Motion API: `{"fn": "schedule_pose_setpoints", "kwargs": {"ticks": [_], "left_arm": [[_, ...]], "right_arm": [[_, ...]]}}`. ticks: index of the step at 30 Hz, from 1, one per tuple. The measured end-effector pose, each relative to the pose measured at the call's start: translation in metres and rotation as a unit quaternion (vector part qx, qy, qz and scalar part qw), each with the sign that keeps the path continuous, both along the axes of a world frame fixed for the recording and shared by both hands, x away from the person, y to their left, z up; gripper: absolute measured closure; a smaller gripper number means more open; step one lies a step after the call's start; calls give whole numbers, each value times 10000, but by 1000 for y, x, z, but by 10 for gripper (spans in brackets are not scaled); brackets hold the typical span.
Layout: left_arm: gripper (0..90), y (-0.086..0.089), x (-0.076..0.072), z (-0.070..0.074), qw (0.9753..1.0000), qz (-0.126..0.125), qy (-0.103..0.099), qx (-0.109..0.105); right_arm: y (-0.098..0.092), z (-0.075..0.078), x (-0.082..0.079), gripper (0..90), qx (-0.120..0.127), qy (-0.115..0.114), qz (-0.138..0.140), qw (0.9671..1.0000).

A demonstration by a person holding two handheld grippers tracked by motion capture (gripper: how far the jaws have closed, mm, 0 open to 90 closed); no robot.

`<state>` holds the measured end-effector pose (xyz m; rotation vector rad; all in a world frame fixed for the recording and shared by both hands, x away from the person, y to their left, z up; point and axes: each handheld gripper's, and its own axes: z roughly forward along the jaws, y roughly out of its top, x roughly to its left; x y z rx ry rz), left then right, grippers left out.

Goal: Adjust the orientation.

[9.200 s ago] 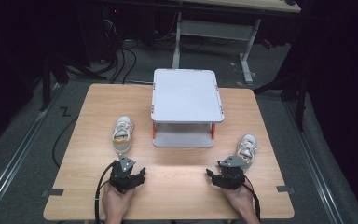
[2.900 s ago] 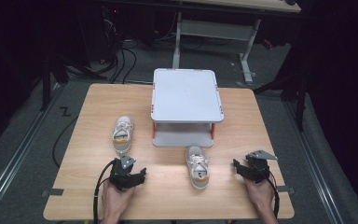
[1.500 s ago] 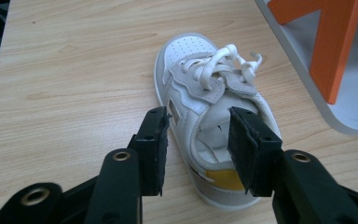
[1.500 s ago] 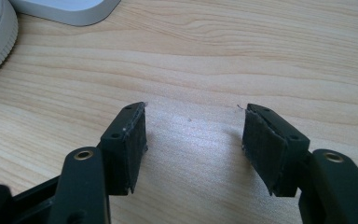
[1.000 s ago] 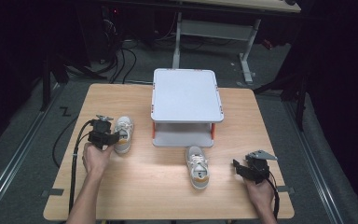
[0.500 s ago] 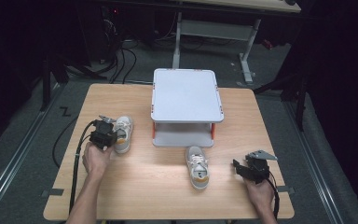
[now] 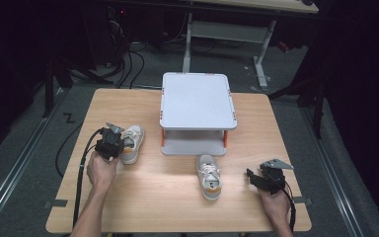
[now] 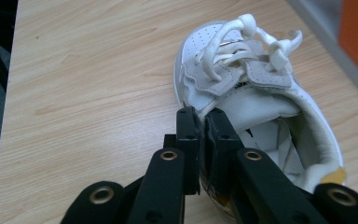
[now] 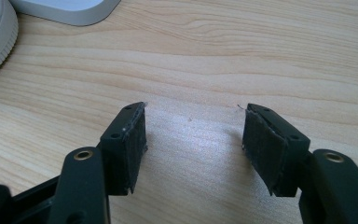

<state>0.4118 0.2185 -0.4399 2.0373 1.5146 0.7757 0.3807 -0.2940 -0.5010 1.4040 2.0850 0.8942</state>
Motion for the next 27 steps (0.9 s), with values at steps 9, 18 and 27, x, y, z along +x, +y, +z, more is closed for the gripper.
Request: {"fn": "schedule_pose_setpoints", "kwargs": {"ticks": [9, 18, 27], "left_arm": [[852, -18, -33, 17, 9984, -418, -104, -366], [850, -52, -59, 19, 9953, -780, -96, -557], [848, -95, -79, 14, 9932, -1034, -38, -525]], "right_arm": [[0, 0, 0, 395, 4, -1, 4, 10000], [0, 0, 0, 395, 6, -1, 2, 10000], [0, 0, 0, 395, 5, 0, 3, 10000]]}}
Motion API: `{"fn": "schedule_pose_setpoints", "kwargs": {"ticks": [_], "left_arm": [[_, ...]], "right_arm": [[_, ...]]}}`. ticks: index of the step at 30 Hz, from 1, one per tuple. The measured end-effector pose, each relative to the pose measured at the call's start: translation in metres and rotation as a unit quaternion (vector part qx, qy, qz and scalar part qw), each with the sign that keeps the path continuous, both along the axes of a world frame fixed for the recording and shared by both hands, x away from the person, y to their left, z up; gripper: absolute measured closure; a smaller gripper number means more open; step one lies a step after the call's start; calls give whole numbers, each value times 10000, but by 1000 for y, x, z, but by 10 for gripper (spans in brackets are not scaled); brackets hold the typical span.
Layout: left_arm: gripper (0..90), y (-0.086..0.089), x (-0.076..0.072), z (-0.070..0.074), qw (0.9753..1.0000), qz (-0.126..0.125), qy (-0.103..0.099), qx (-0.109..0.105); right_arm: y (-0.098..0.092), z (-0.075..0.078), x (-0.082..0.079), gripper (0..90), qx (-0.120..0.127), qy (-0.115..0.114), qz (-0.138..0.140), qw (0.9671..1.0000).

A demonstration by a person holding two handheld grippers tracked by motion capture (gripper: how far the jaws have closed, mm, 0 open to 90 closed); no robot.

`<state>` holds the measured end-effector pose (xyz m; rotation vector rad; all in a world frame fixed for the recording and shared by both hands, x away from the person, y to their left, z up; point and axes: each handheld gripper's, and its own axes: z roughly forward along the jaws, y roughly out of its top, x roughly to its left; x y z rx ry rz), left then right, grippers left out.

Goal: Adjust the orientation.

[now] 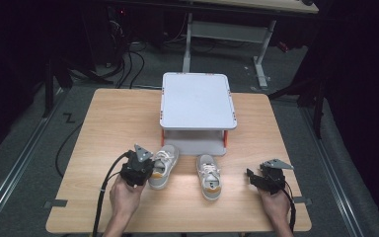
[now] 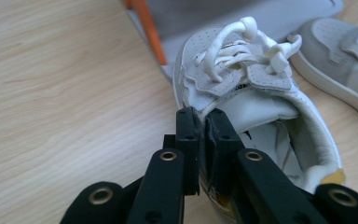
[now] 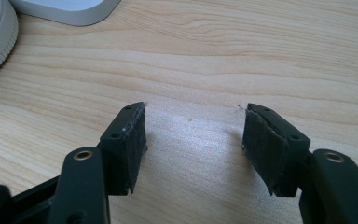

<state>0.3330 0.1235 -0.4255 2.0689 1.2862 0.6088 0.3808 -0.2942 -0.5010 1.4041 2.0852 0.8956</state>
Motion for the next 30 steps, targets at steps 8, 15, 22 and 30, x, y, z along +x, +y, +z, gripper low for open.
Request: {"fn": "schedule_pose_setpoints", "kwargs": {"ticks": [8, 15, 22, 30], "left_arm": [[847, -29, -7, -12, 9999, -93, 56, 122], [846, -45, -7, -20, 9997, -110, 73, 192], [845, -53, -8, -21, 9998, -70, 30, 184], [830, -63, -12, -22, 9997, -43, 1, 236]], "right_arm": [[0, 0, 0, 394, -4, -1, -2, 10000], [0, 0, 0, 394, 2, 5, 0, 10000], [0, 0, -1, 394, 5, -1, -3, 10000], [0, 0, -1, 394, 4, 0, -2, 10000]]}}
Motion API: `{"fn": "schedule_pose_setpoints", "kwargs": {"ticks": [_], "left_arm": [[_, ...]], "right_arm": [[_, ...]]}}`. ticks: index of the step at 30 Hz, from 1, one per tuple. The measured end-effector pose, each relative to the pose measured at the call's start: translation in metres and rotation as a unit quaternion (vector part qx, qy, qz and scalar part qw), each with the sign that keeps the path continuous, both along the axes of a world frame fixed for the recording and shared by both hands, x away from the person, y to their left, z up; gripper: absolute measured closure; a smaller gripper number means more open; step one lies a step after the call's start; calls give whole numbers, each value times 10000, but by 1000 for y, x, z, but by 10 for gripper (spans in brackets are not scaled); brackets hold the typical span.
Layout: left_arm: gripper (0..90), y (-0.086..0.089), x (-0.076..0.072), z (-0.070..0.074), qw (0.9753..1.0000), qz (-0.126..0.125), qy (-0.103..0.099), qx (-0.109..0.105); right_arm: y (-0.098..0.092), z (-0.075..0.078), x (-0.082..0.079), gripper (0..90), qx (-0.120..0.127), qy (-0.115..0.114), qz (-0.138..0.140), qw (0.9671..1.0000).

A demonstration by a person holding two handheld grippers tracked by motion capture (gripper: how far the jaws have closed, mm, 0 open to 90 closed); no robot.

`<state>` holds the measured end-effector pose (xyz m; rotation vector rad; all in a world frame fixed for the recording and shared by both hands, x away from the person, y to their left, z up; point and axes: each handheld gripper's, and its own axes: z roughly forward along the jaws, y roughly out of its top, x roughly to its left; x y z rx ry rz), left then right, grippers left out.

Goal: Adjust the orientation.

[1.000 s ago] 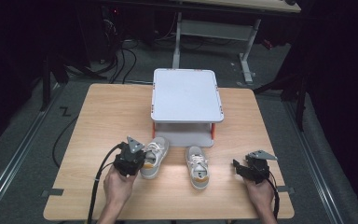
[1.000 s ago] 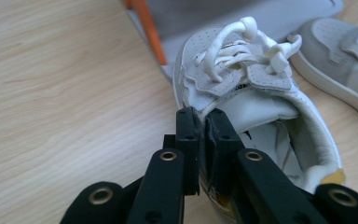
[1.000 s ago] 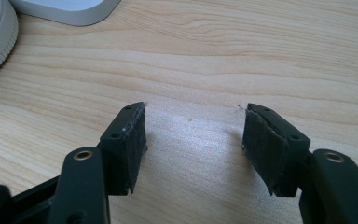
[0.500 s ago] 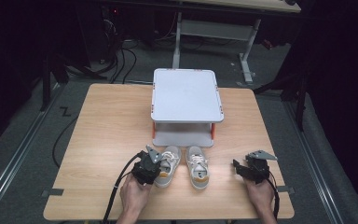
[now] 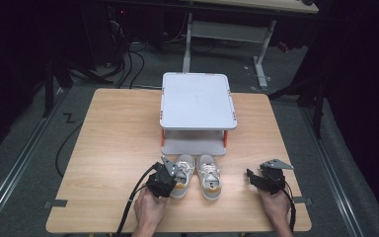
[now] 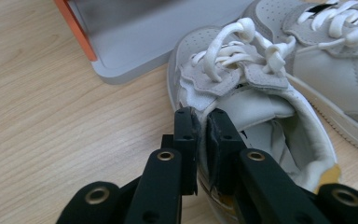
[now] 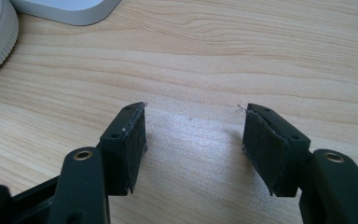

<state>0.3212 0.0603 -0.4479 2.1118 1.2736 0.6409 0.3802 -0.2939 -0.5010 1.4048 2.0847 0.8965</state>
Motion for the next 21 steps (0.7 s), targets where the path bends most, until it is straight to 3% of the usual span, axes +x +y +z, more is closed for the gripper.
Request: {"fn": "schedule_pose_setpoints", "kwargs": {"ticks": [10, 21], "left_arm": [[807, -3, -2, 0, 9999, -106, 68, -66], [751, 0, -2, -1, 9989, -234, 197, -368]], "right_arm": [[0, 0, 0, 392, 1, 2, 3, 10000], [0, 0, 0, 390, 5, 5, 4, 10000]]}}
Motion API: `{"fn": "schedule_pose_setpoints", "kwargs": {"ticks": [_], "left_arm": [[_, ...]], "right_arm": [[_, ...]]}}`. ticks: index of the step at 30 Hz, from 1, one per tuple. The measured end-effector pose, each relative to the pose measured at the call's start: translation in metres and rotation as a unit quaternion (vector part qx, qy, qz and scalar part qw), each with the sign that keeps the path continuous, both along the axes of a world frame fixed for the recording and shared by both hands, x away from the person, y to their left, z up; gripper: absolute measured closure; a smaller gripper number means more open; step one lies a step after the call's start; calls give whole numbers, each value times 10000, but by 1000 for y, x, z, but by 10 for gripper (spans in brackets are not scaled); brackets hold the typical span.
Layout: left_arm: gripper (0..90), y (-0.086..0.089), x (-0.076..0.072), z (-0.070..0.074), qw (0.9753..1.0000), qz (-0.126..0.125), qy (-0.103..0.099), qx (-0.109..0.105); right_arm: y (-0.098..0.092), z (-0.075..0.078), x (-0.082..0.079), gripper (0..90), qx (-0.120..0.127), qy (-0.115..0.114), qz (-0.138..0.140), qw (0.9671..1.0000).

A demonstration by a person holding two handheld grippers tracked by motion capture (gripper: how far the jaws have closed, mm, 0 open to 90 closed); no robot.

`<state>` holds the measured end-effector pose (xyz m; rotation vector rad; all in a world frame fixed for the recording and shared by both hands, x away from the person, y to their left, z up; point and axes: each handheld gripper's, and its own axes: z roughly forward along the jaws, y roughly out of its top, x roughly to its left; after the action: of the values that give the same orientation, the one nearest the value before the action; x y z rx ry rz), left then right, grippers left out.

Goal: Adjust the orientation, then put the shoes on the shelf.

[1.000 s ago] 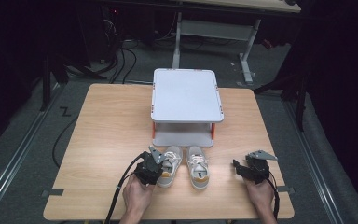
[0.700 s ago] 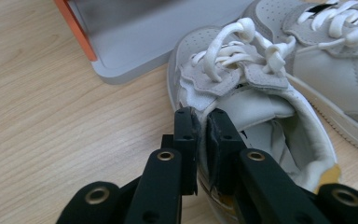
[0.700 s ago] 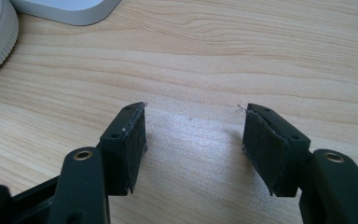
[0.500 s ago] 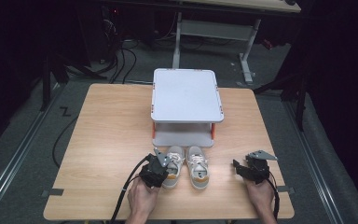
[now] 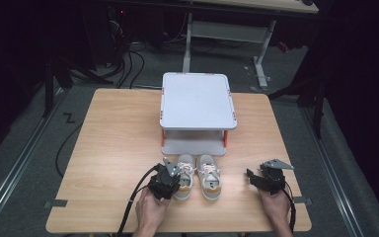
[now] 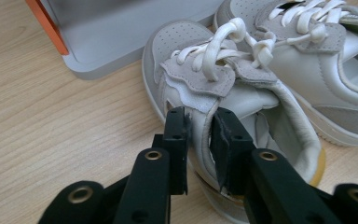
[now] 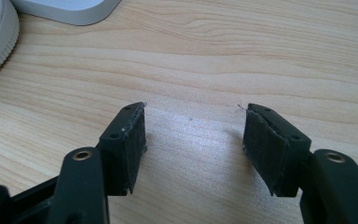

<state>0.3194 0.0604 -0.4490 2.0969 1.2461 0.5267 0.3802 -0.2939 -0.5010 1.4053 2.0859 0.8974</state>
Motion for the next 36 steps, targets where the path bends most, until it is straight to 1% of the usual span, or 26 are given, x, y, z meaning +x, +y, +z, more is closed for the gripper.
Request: {"fn": "schedule_pose_setpoints", "kwargs": {"ticks": [2, 5, 11, 13, 17, 21, 22, 27, 29, 31, 34, 36], "left_arm": [[700, 2, 0, 1, 9998, -37, 29, -190], [616, 5, 0, 2, 9996, -53, -8, -290], [452, 13, 0, 0, 9979, -142, -9, -635], [427, 16, 0, -1, 9970, -166, -17, -758], [390, 22, 1, 1, 9957, -186, -43, -902], [369, 30, 3, 4, 9932, -207, -72, -1141], [366, 33, 4, 5, 9930, -208, -90, -1162], [354, 43, 13, 9, 9931, -213, -144, -1143], [350, 49, 18, 9, 9921, -209, -144, -1226], [341, 56, 25, 7, 9919, -136, -118, -1259], [341, 64, 36, 6, 9929, -36, -108, -1187], [342, 69, 43, 6, 9933, -15, -152, -1144]], "right_arm": [[0, 0, 0, 390, 0, 0, 1, 10000], [0, 0, 0, 390, 1, 1, 0, 10000], [0, 0, 0, 390, -3, -1, 1, 10000], [0, 0, 0, 390, -1, 0, 1, 10000], [0, 0, 0, 391, -2, -1, 2, 10000], [0, 0, 0, 392, 0, 1, 3, 10000], [0, 0, 0, 392, 1, 2, 3, 10000], [0, 0, 0, 394, -1, -2, 12, 10000], [0, 0, 0, 399, -2, 1, 22, 10000], [0, 0, 0, 408, 4, 2, 39, 10000], [1, 0, -1, 417, 4, -2, 44, 10000], [1, 0, -1, 422, 17, 4, 46, 10000]]}}
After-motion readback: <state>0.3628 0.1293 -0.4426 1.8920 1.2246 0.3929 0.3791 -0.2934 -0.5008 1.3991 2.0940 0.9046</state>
